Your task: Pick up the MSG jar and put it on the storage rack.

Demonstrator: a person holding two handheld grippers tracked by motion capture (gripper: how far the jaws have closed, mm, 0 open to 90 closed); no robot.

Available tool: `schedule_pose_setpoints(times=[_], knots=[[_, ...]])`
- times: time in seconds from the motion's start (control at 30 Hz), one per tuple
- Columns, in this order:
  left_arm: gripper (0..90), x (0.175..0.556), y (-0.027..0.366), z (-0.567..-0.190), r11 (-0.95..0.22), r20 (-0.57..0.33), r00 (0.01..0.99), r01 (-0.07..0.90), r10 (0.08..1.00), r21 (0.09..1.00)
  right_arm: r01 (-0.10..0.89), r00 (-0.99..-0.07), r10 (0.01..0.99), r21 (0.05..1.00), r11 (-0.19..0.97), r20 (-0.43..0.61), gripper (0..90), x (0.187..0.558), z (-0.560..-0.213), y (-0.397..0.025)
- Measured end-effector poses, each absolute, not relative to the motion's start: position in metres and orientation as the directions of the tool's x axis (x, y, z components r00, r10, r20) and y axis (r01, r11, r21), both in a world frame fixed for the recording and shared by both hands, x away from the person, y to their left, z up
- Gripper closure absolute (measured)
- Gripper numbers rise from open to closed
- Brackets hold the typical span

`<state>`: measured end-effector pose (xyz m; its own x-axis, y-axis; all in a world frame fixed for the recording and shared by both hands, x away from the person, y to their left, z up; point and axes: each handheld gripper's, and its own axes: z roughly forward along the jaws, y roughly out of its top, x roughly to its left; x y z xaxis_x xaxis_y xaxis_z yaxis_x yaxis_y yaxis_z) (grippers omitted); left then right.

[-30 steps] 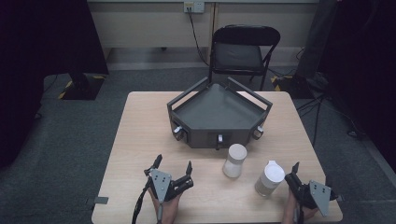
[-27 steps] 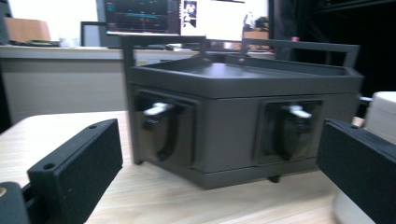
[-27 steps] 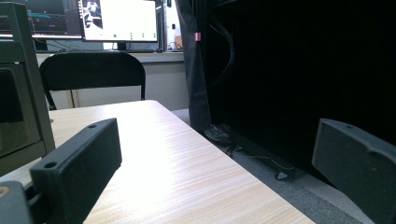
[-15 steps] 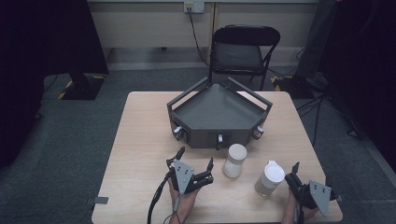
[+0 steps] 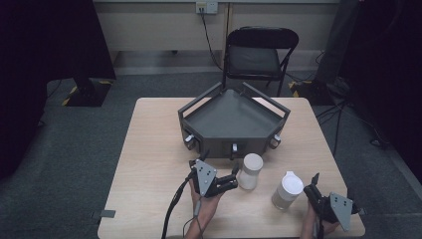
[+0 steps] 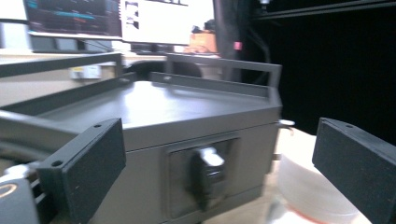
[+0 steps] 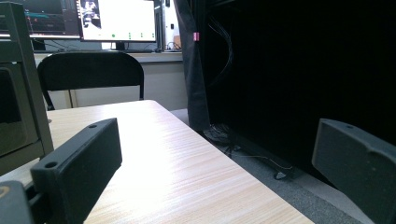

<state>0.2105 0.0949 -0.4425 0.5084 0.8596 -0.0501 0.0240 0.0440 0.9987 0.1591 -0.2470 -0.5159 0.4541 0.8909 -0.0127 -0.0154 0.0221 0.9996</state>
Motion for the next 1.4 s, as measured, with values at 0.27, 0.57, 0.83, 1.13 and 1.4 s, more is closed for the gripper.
schedule_pose_setpoints(times=[0.27, 0.57, 0.83, 1.13, 1.4], knots=[[4.0, 0.221, 0.073, -0.438, 0.016, -0.024, 0.541, 0.02, 0.841, 1.0, -0.015, 0.454, 0.891, 1.0, 0.023, -0.013, 0.2, 0.159, -0.516, -0.247], [5.8, 0.237, 0.057, -0.448, -0.002, -0.024, 0.587, 0.045, 0.809, 0.999, -0.016, 0.454, 0.891, 1.0, 0.023, -0.013, 0.2, 0.159, -0.516, -0.247], [5.7, 0.244, 0.055, -0.445, -0.02, -0.013, 0.627, 0.045, 0.779, 0.999, -0.016, 0.453, 0.891, 1.0, 0.023, -0.013, 0.2, 0.159, -0.516, -0.247], [15.1, 0.247, 0.041, -0.453, -0.078, -0.011, 0.65, 0.109, 0.76, 0.991, -0.016, 0.453, 0.891, 1.0, 0.022, -0.012, 0.2, 0.159, -0.516, -0.247], [27.2, 0.24, 0.038, -0.463, -0.062, -0.01, 0.636, 0.091, 0.772, 0.994, -0.016, 0.453, 0.892, 1.0, 0.023, -0.013, 0.2, 0.159, -0.516, -0.247]])
